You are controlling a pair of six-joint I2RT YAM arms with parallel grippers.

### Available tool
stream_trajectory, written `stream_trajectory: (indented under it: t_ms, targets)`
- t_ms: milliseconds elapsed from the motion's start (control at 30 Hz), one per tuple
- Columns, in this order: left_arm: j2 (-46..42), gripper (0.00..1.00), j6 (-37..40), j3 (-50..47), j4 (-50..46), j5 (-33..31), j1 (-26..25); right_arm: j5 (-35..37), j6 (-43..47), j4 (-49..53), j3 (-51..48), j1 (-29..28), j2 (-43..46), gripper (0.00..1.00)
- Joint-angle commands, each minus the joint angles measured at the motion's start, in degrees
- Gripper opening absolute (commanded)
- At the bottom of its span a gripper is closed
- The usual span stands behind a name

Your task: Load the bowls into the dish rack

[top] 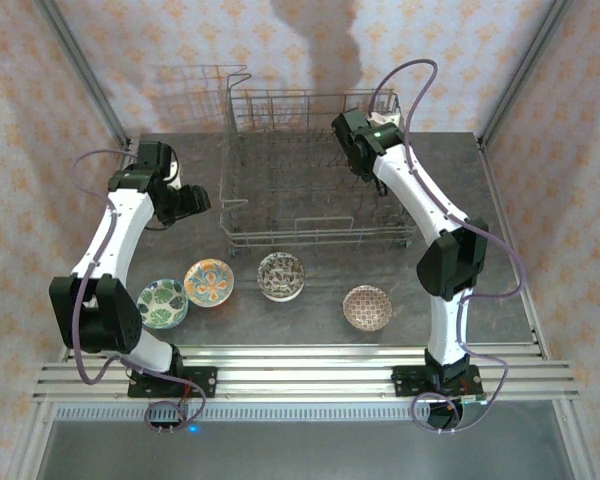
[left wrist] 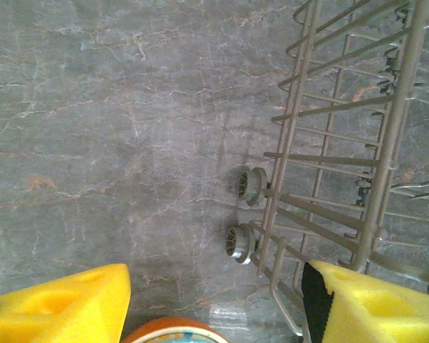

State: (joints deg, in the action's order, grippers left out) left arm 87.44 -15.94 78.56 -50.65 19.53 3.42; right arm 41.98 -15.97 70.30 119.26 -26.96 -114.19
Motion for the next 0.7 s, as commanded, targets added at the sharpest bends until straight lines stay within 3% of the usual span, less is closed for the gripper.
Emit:
stream_trajectory:
  t_ms: [0,667]
  targets:
    - [0.9,0.65,1.86,-0.34,0.49,2.07,0.22,9.36,-2.24,3.23,2.37,-0.11,0.07,0.0]
    - [3.85,0.6,0.84,-4.77,3.6,5.9,-6.06,19.82,-1.36,12.34,10.9,-0.11,-11.08,0.0]
